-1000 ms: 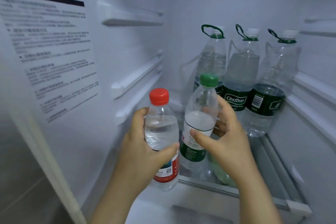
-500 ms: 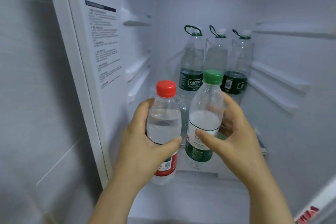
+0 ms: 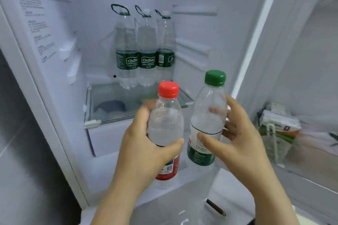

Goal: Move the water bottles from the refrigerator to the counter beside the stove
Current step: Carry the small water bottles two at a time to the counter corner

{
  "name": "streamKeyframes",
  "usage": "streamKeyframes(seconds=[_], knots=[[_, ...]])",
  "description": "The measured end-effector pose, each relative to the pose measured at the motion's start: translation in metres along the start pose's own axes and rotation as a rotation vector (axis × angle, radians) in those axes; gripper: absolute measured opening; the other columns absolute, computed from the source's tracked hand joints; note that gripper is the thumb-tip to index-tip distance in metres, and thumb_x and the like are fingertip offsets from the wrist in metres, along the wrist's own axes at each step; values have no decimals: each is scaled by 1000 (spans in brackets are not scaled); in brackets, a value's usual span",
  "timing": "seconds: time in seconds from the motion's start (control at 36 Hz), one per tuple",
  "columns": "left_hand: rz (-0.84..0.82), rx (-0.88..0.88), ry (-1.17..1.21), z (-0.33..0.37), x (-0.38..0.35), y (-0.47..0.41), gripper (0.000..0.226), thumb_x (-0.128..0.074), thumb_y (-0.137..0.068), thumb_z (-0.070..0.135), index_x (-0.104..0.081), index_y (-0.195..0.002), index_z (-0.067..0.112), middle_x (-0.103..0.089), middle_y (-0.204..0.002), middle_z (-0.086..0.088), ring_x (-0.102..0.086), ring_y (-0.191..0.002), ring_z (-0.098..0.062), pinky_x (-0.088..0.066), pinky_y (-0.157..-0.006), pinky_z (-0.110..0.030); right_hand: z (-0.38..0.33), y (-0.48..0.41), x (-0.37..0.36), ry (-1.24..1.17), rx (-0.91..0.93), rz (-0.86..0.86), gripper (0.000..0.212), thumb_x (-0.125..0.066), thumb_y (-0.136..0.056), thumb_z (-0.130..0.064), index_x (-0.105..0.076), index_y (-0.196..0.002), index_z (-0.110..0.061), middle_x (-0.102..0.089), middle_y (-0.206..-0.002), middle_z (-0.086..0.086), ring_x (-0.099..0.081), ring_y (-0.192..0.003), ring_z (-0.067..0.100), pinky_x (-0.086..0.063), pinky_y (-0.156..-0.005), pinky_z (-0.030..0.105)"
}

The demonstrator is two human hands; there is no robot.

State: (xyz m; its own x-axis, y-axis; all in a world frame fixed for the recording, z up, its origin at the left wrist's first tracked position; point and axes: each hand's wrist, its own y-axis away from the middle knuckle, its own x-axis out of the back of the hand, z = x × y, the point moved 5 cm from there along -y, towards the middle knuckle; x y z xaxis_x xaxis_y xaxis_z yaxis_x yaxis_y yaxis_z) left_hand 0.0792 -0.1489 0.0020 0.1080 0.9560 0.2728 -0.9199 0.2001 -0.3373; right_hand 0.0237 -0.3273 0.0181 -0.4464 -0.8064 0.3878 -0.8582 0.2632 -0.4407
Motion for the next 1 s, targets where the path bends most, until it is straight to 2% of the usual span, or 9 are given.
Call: streamKeyframes(seconds=[0.06,0.11,0.19,0.44,0.58,0.75,0.83,0.92,1.0], knots=[[-37,-9,23,5,-12,4,73,-82,-59,21,-46,-114,53,-64,-99,27,-62,-91,5,-50,-72,-16,-1,14,15,26,-21,45,85,-79,-68,-19,-36,-129,-58,-59,-110,-37,-59,-100,-10,-49,-78,7],[-77,-22,42,13,-25,9,74,-82,-58,22,-46,-114,54,-64,-102,26,-62,-95,2,-52,-78,-23,-2,28,33,54,-46,97,84,-79,-67,-20,-38,-133,-53,-60,-112,-34,-60,-102,-6,-52,-83,15],[-151,-52,83,25,-47,17,73,-83,-57,21,-46,-109,57,-64,-103,27,-63,-94,2,-53,-78,-24,-5,47,59,89,-63,180,85,-79,-67,-18,-39,-134,-50,-63,-113,-29,-63,-104,0,-53,-90,30],[-398,-126,186,65,-114,51,68,-83,-58,18,-50,-109,49,-68,-97,22,-67,-89,-2,-56,-76,-29,-13,103,128,231,-117,360,86,-79,-69,-11,-39,-137,-45,-63,-111,-29,-63,-101,-2,-54,-86,21],[-490,-155,237,86,-149,79,71,-85,-56,19,-49,-108,53,-67,-99,23,-66,-87,2,-56,-75,-27,-18,146,168,279,-154,461,87,-80,-68,-12,-39,-134,-50,-64,-115,-23,-62,-105,1,-53,-89,29],[-616,-173,277,115,-192,131,78,-85,-56,17,-48,-112,57,-66,-101,25,-65,-91,1,-56,-81,-35,-29,218,217,361,-240,568,89,-80,-67,-17,-34,-129,-61,-63,-113,-26,-61,-102,-5,-51,-80,14],[-708,-209,303,133,-213,163,78,-85,-58,16,-48,-114,55,-66,-102,26,-65,-92,3,-56,-83,-35,-37,261,241,400,-295,651,88,-80,-67,-21,-30,-123,-67,-58,-110,-34,-57,-102,-13,-46,-73,3],[-788,-249,326,150,-232,198,77,-85,-58,19,-46,-113,58,-64,-102,29,-63,-92,6,-54,-80,-28,-45,302,261,430,-357,707,90,-79,-67,-25,-26,-123,-70,-54,-115,-35,-54,-105,-12,-44,-77,9],[-880,-278,352,166,-251,233,77,-85,-57,22,-44,-111,60,-63,-101,33,-61,-92,10,-51,-76,-22,-56,343,280,464,-397,783,90,-79,-67,-25,-26,-123,-71,-54,-116,-35,-52,-104,-18,-43,-74,5]])
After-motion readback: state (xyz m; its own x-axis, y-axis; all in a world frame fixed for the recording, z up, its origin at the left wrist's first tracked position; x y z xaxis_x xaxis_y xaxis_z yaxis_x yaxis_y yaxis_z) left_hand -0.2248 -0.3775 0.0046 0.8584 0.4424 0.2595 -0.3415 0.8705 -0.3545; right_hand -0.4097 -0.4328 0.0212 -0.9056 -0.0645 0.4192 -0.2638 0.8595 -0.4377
